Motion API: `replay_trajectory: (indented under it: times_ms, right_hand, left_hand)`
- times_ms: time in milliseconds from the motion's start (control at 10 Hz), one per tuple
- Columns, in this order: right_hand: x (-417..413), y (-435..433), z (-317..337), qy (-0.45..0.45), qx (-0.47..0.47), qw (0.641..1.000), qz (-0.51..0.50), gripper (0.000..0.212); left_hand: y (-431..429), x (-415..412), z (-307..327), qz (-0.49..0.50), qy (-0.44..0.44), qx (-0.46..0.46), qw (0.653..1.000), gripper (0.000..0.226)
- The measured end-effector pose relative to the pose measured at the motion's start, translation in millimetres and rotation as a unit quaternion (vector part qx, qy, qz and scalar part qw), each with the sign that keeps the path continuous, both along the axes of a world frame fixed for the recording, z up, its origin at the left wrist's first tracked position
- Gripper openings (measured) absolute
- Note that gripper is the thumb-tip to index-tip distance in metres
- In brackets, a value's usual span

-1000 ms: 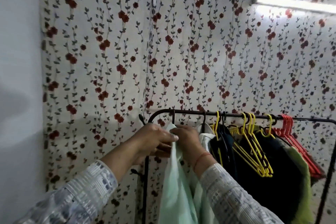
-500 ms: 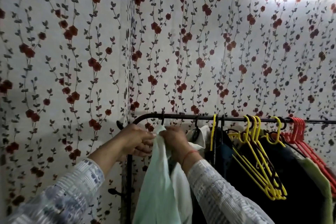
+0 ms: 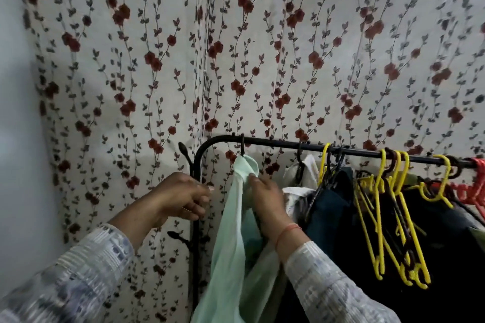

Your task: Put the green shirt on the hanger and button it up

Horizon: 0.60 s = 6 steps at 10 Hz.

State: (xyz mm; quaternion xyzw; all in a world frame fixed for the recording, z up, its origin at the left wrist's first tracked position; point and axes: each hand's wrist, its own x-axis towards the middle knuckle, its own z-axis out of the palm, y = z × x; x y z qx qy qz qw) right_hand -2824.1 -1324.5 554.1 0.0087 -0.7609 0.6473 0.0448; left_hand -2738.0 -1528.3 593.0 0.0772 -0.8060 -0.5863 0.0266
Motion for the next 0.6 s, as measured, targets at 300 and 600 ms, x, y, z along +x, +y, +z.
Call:
replay_trajectory:
  times_ms: [300, 600]
  right_hand:
    - [66, 34, -25, -0.045, 0.056, 0.997, 0.014, 0.069]
    - [167, 19, 39, 0.061, 0.150, 0.987, -0.008, 0.047]
  left_hand:
    - [4, 84, 9, -0.008, 0.007, -0.014, 1.000, 0.021]
    - [31, 143, 31, -0.001, 0.076, -0.144, 0.987, 0.033]
